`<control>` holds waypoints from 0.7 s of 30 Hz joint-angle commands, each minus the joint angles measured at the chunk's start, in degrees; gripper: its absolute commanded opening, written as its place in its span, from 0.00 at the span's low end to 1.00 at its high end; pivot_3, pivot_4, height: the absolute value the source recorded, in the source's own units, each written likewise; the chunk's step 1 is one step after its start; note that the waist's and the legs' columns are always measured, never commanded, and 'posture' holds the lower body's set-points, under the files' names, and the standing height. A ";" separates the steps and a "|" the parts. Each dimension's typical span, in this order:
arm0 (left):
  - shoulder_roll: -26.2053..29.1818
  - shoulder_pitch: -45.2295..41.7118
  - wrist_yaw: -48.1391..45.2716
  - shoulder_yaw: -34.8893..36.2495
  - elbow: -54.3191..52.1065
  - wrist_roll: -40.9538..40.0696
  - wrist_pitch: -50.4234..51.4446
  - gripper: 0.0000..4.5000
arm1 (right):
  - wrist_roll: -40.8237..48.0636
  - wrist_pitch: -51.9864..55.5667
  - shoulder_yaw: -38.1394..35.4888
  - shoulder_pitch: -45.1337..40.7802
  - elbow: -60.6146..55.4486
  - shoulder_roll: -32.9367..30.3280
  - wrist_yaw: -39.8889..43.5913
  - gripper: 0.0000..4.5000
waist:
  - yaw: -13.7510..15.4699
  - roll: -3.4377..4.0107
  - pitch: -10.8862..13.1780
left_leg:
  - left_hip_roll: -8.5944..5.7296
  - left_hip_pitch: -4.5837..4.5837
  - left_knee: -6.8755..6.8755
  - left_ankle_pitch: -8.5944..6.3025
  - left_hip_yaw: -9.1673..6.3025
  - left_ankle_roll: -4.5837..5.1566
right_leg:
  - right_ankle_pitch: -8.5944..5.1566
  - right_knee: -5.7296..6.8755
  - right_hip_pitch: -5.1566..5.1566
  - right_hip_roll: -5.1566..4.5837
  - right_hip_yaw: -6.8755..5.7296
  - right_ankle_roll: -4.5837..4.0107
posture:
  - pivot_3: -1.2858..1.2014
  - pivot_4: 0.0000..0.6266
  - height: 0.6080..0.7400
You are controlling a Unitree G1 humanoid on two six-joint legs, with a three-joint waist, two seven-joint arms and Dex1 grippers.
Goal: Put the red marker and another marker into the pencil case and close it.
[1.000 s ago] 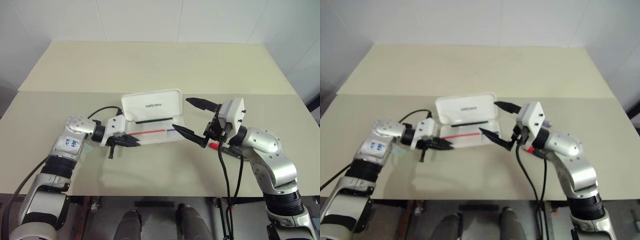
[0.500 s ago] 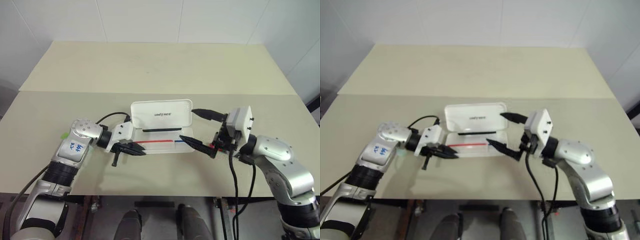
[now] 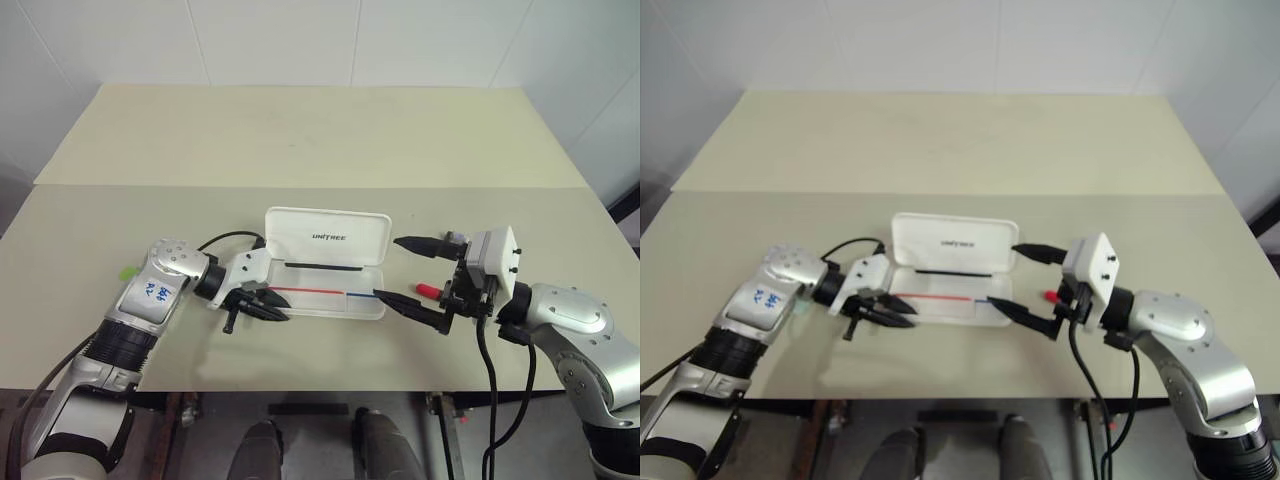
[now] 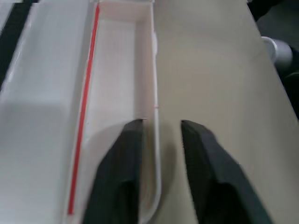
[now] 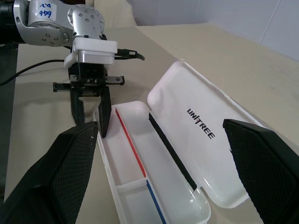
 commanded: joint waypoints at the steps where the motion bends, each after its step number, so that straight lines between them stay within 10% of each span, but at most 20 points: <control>1: 0.02 -0.31 0.18 -0.04 -2.06 -0.80 1.05 0.56 | 0.72 -0.68 -0.53 -1.13 -1.06 0.18 0.32 1.00 | 0.00 0.00 0.00 | 0.00 0.00 0.00 0.00 0.00 0.00 | 0.00 0.00 0.00 0.00 0.00 0.00 | 0.52 0.24 1.00; 12: 2.22 1.94 0.20 4.11 -11.78 -8.66 8.96 0.62 | 0.05 -1.25 0.78 -2.26 0.12 1.52 0.69 1.00 | -0.05 0.00 0.00 | 0.00 0.00 -0.02 0.00 -0.01 0.00 | -0.01 0.02 -0.02 0.00 0.00 -0.01 | 0.52 0.24 1.00; 21: 6.97 5.35 -0.80 11.36 -12.16 -14.84 9.33 1.00 | -0.05 -1.52 -1.47 -0.23 1.79 0.48 1.59 1.00 | 0.00 -0.01 0.01 | 0.00 -0.01 0.01 0.00 -0.01 0.00 | -0.06 0.02 -0.01 0.00 0.00 -0.10 | 0.52 0.24 1.00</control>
